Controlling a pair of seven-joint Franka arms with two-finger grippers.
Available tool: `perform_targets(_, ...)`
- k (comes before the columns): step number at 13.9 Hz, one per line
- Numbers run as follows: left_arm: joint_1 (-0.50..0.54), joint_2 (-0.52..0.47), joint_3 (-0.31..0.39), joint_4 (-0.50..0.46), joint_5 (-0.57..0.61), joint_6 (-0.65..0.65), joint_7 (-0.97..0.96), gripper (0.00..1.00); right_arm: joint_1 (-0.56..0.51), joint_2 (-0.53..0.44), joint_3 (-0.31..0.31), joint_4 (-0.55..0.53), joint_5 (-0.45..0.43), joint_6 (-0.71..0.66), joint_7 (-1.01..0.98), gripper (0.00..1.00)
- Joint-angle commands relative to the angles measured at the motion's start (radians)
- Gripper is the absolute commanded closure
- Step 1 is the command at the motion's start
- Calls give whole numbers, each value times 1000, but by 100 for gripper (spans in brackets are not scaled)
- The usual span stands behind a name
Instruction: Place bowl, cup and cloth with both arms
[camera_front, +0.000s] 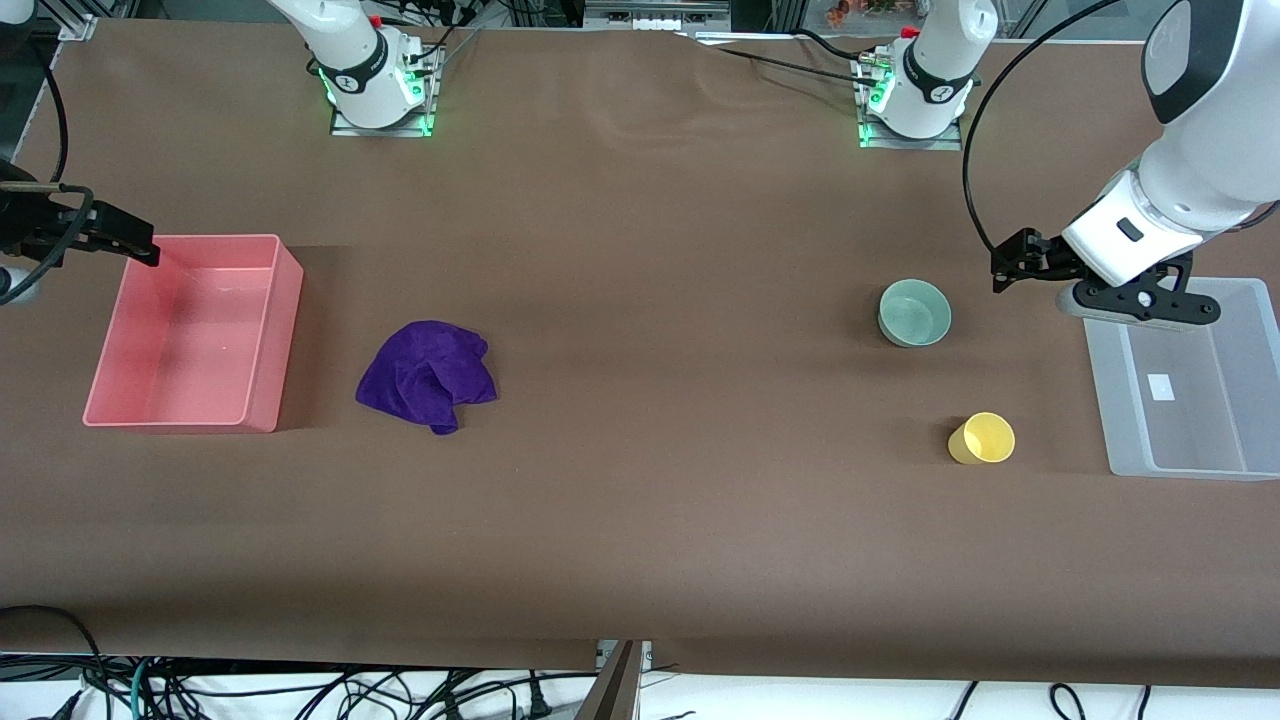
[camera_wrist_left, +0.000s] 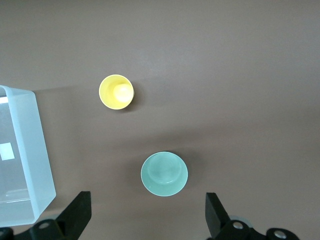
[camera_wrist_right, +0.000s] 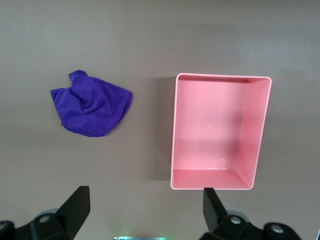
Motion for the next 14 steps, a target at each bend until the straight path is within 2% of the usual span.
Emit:
perform_targets(1, -12, 5, 15, 20, -10, -21, -2, 0, -3, 5, -1, 16, 10, -2, -7, 0)
perform_targets(14, -13, 7, 15, 19, -10, -34, -9, 0, -7, 5, -6, 17, 27, 1, -7, 0)
